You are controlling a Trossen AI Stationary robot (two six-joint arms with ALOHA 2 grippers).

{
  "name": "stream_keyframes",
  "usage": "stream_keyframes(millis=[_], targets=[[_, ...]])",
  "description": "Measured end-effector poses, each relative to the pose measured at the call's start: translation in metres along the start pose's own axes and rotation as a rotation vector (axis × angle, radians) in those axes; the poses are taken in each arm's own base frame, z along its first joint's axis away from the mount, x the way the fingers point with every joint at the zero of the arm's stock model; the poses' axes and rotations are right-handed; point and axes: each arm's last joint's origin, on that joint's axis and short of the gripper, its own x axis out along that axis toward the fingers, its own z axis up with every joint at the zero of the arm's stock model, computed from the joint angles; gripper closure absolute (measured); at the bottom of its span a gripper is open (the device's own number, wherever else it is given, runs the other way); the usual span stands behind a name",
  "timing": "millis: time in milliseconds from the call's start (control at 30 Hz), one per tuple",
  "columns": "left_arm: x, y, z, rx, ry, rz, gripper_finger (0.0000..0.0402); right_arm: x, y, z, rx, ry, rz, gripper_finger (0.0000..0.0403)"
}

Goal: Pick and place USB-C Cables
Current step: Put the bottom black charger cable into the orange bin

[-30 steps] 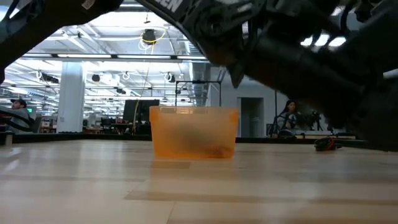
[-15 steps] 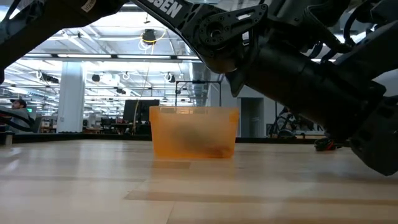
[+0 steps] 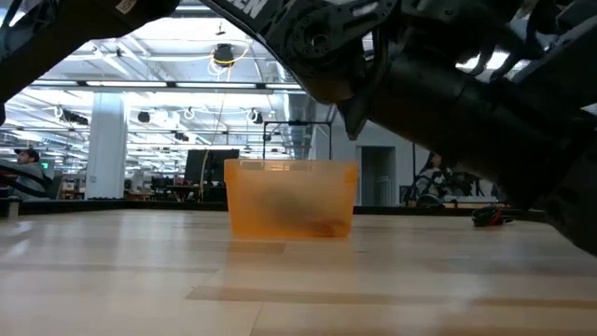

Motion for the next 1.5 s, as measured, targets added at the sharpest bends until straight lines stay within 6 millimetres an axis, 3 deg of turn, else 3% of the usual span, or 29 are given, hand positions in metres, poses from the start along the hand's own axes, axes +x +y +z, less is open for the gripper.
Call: stream_keyframes(millis=[133, 300, 567, 733, 900, 1100, 1300, 1500], targets=[[-0.012, -0.014, 0.028, 0.066, 0.012, 0.047, 0.0399, 0.002, -0.003, -0.004, -0.014, 0.006, -0.022, 0.0287], [-0.044, -0.022, 0.07, 0.117, 0.067, 0.165, 0.0401, 0.003, -0.004, -0.005, -0.001, 0.01, -0.025, 0.0287], [-0.1, 0.001, 0.111, 0.151, 0.229, 0.322, 0.0401, 0.003, -0.004, -0.005, 0.006, 0.024, -0.022, 0.0287], [-0.153, 0.015, 0.131, 0.232, 0.397, 0.34, 0.0401, 0.005, -0.002, -0.008, -0.013, 0.029, -0.037, 0.0287], [-0.208, 0.027, 0.132, 0.169, 0.61, 0.338, 0.0401, 0.011, 0.003, -0.016, -0.051, 0.064, -0.071, 0.0287], [-0.252, 0.042, 0.132, 0.173, 0.767, 0.426, 0.0401, 0.022, 0.009, -0.025, -0.073, 0.077, -0.128, 0.0287], [-0.27, 0.069, 0.123, 0.146, 0.878, 0.418, 0.0401, 0.029, 0.011, -0.027, -0.069, 0.117, -0.167, 0.0287], [-0.264, 0.101, 0.099, 0.195, 1.0, 0.39, 0.0401, 0.03, 0.011, -0.027, -0.06, 0.12, -0.165, 0.0287]])
